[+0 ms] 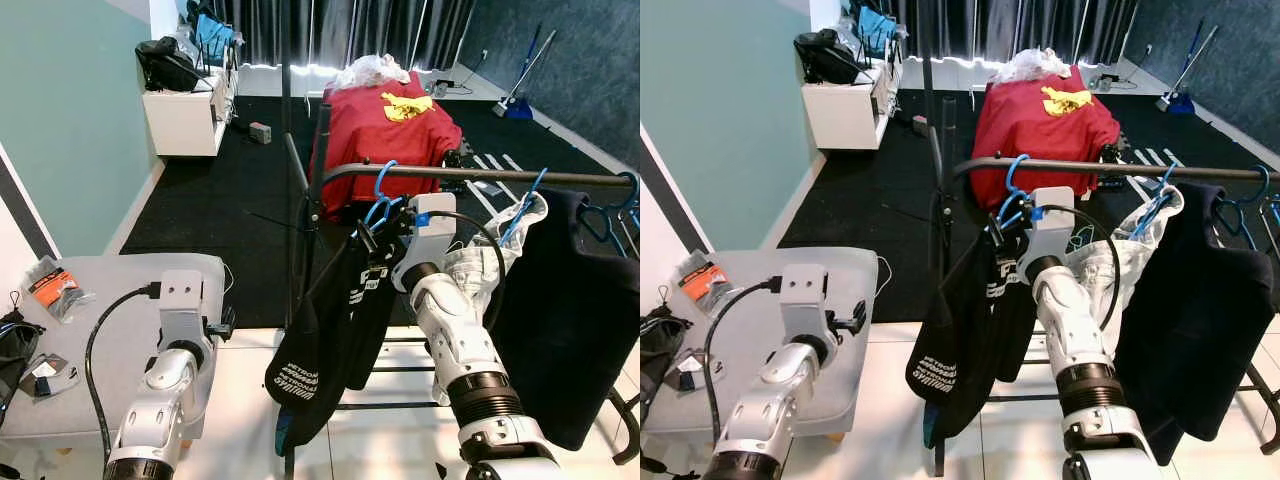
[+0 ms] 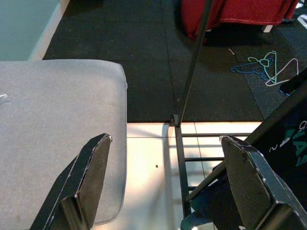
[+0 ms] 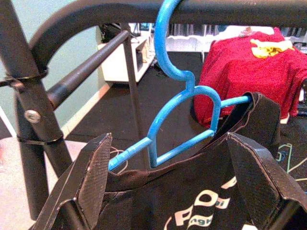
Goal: Hang hanger
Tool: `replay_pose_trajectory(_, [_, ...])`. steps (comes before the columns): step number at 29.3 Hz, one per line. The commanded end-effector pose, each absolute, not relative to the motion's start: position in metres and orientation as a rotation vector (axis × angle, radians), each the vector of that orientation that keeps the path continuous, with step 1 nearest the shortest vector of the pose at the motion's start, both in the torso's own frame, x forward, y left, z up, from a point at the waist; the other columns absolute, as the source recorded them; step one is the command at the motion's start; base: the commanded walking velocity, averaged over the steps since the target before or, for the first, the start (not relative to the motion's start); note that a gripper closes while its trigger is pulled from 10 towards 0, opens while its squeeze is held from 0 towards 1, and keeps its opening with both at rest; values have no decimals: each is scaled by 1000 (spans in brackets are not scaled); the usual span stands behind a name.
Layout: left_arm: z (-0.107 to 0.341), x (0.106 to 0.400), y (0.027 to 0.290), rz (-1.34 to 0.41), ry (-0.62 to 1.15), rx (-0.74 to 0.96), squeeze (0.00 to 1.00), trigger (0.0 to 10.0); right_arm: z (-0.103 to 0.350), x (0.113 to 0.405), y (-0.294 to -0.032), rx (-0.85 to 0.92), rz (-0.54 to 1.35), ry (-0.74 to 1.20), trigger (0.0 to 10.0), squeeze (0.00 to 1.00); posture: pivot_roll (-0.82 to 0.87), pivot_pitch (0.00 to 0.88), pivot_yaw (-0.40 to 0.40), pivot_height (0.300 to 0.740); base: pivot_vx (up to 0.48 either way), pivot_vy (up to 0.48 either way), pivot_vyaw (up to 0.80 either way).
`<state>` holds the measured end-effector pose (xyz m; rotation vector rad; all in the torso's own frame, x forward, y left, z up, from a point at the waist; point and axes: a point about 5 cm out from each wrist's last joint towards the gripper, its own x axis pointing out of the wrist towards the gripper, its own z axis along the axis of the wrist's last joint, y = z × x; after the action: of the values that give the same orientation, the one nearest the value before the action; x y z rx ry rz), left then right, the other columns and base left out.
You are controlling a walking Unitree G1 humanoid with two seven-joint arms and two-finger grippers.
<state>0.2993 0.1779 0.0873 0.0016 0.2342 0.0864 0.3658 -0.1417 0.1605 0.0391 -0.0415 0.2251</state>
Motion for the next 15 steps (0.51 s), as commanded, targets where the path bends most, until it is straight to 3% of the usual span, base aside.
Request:
replay_pose_trajectory(1, [88,299,180,84,236,21,0,10000,161,369,-140,45,237,-22,10000,0,-75,0,-43,740,0,0,0])
replay_pose_trajectory(15, [87,297,180,74,240,25,0,10000,164,377,-139,108,256,2,10000,0,-68,0,-44,740,0,0,0])
